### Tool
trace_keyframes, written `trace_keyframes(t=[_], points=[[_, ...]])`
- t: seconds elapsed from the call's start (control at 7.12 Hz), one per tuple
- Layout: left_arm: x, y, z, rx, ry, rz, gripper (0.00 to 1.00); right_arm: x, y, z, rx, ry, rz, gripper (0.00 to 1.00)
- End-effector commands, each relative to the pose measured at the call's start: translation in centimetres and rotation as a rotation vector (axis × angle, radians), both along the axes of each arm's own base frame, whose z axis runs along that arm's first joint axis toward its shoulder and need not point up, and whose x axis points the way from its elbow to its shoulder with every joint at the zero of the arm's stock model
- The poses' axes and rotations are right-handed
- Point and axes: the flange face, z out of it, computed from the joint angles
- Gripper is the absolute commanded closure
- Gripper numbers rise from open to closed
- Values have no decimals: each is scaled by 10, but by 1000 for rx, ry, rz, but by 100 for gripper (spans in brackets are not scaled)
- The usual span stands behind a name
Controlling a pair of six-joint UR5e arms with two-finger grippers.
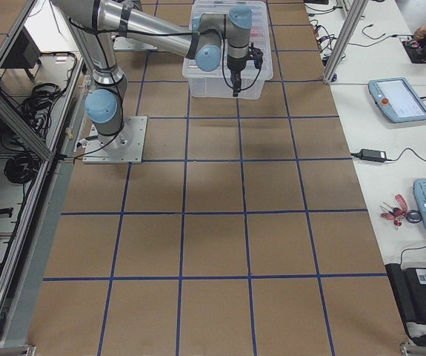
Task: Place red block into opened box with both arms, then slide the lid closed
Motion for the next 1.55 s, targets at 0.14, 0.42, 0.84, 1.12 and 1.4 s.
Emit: trace_keyframes(t=[0.14,0.42,0.84,1.12,1.4], points=[[1,-1,-1,1,1,2,0,2,-4,-1,-9,1,4,0],[2,-1,0,-3,1,2,0,0,-6,46,-79,14,13,0],[4,-1,5,-15,-5,2,0,2,35,171,-57,6,3,0],[4,-4,7,-20,-4,4,0,3,35,178,-49,5,4,0],[3,-5,3,-24,-4,2,0,4,35,179,-51,3,4,0]])
